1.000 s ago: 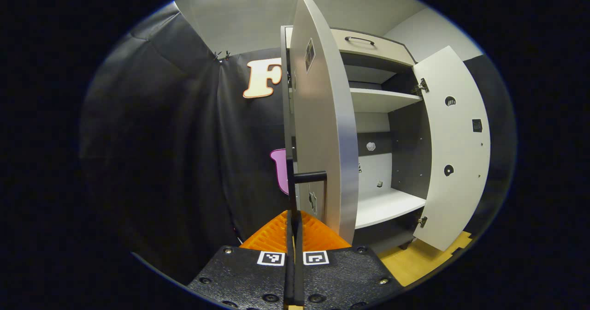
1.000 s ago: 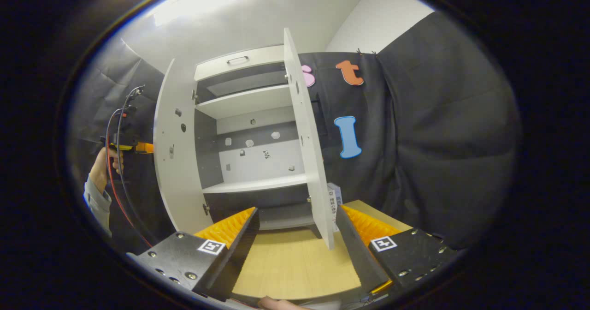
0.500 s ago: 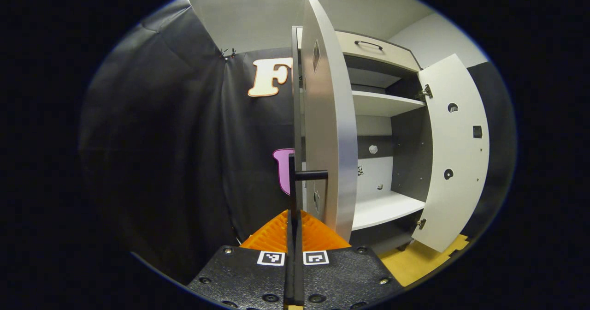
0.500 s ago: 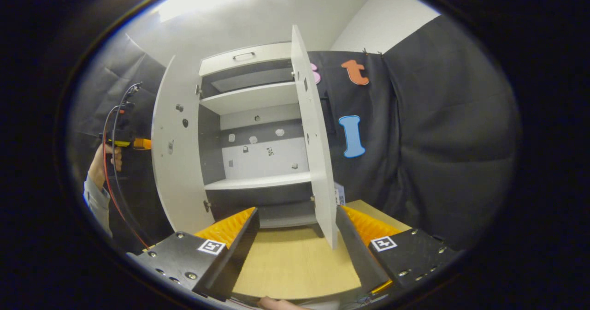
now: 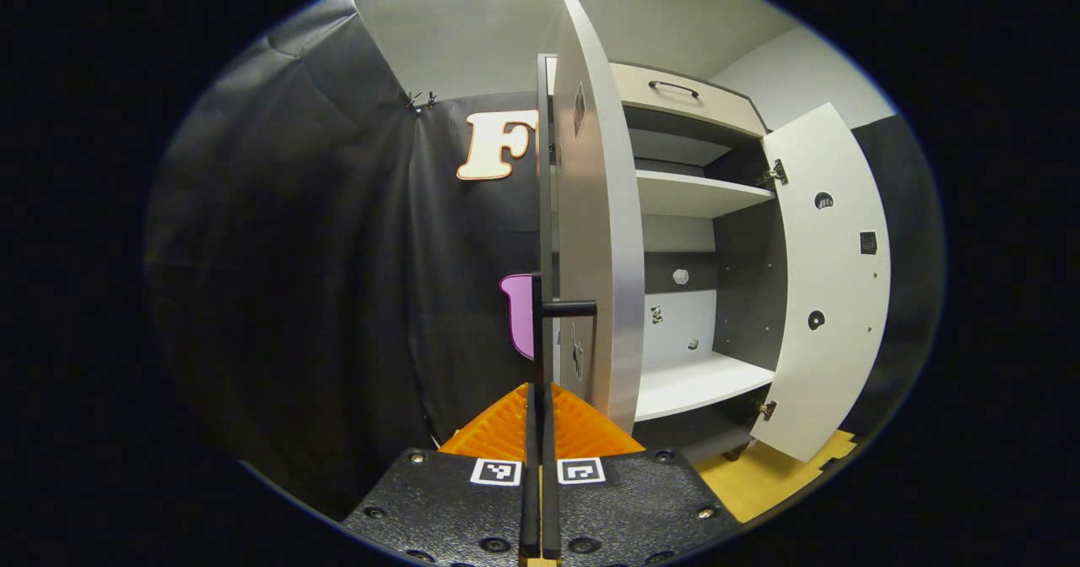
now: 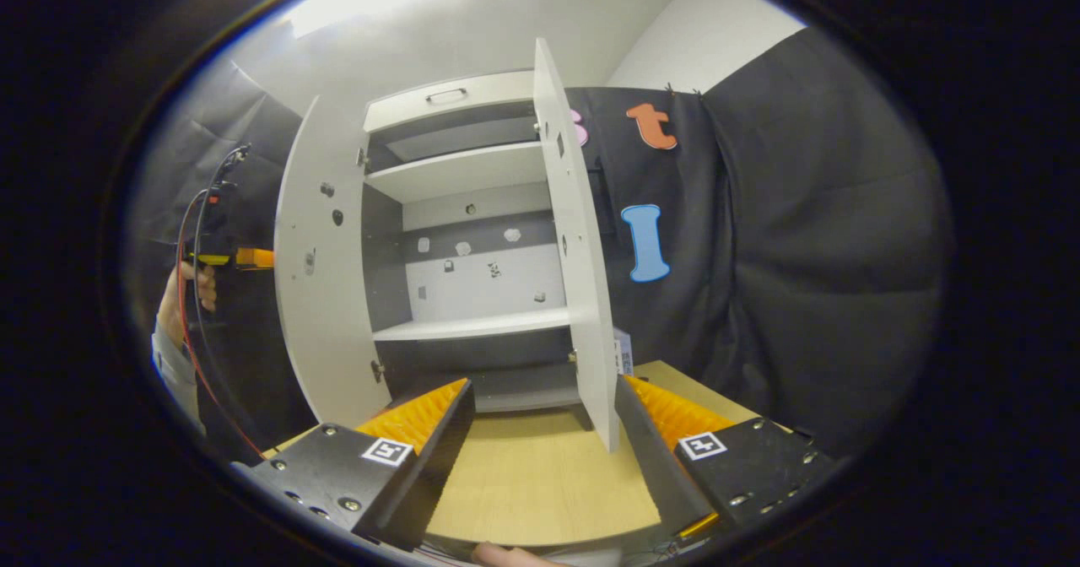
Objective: Open the right door of the double-door shoe cabinet with the right hand, and open the left door with the left hand.
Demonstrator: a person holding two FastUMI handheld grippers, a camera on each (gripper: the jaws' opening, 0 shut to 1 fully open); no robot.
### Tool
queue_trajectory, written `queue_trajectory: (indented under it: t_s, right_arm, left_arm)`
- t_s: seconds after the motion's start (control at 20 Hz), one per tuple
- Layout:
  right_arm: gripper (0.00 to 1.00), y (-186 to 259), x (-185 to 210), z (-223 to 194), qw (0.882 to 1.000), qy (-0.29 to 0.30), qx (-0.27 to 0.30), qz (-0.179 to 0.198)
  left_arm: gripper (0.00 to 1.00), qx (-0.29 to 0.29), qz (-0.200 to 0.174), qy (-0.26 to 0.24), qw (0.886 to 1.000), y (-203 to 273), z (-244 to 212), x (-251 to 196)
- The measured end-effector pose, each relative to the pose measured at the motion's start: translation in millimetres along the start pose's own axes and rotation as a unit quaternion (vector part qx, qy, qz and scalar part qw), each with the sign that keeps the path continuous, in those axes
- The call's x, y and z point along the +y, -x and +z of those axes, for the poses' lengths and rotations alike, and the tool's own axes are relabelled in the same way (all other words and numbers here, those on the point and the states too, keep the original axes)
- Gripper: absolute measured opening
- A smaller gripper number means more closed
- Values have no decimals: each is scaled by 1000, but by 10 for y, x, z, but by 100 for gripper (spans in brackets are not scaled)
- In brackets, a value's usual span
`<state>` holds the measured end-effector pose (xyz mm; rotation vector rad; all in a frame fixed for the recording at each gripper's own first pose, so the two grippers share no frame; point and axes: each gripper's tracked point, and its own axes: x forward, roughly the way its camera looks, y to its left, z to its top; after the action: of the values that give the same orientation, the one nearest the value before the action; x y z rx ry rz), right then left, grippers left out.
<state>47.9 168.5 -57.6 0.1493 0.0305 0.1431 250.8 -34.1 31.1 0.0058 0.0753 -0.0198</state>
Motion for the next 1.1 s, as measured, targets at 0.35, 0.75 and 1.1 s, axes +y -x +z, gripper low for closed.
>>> queue_trajectory:
  t_s: [0.35, 0.75, 1.1]
  right_arm:
    - [99, -12, -20, -22, 1000, -9, 7, -6]
    - [99, -107, 101, 146, 1000, 9, -1, 3]
    - [98, -217, 154, 473, 1000, -5, -15, 8]
  left_arm:
    - [3, -6, -14, 1, 1000, 140, 16, -80]
    - [51, -6, -28, 22, 999, 400, 18, -252]
    - [89, -46, -6, -6, 999, 380, 123, -329]
